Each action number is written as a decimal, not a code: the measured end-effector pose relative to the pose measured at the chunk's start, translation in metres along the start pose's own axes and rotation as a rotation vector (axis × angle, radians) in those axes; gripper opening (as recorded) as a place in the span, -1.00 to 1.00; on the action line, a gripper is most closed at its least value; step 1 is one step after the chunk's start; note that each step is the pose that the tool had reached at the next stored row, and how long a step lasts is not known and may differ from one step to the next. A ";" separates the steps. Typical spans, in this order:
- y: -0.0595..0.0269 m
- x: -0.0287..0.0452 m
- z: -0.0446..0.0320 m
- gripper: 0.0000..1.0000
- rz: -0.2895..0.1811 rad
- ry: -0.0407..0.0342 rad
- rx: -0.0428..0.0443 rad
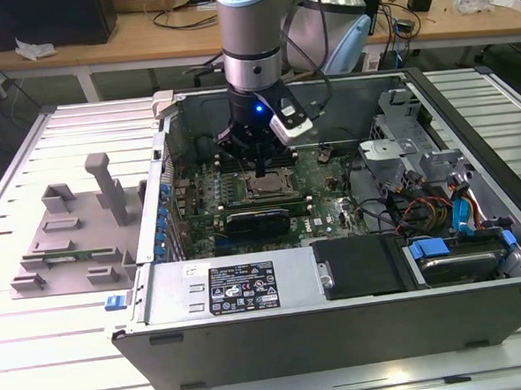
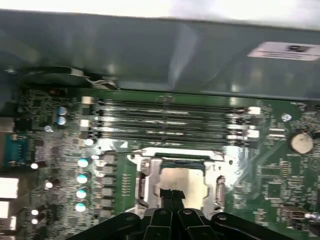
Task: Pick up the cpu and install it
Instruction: 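Install the first cpu locking lever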
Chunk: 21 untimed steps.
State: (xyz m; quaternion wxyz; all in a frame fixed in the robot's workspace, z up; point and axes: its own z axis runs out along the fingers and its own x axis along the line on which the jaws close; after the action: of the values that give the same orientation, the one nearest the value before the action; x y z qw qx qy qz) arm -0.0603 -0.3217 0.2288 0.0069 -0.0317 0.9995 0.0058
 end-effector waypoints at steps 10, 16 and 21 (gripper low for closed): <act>0.0015 0.0245 -0.0007 -0.79 0.000 0.0002 0.0002; 0.0018 0.0243 -0.0208 -0.79 0.000 -0.0001 0.0000; 0.0024 0.0321 -0.0258 -0.79 0.000 -0.0013 -0.0094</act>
State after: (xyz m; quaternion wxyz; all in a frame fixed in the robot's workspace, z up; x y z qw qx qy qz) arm -0.0929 -0.3216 0.2541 0.0074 -0.0317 0.9994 0.0105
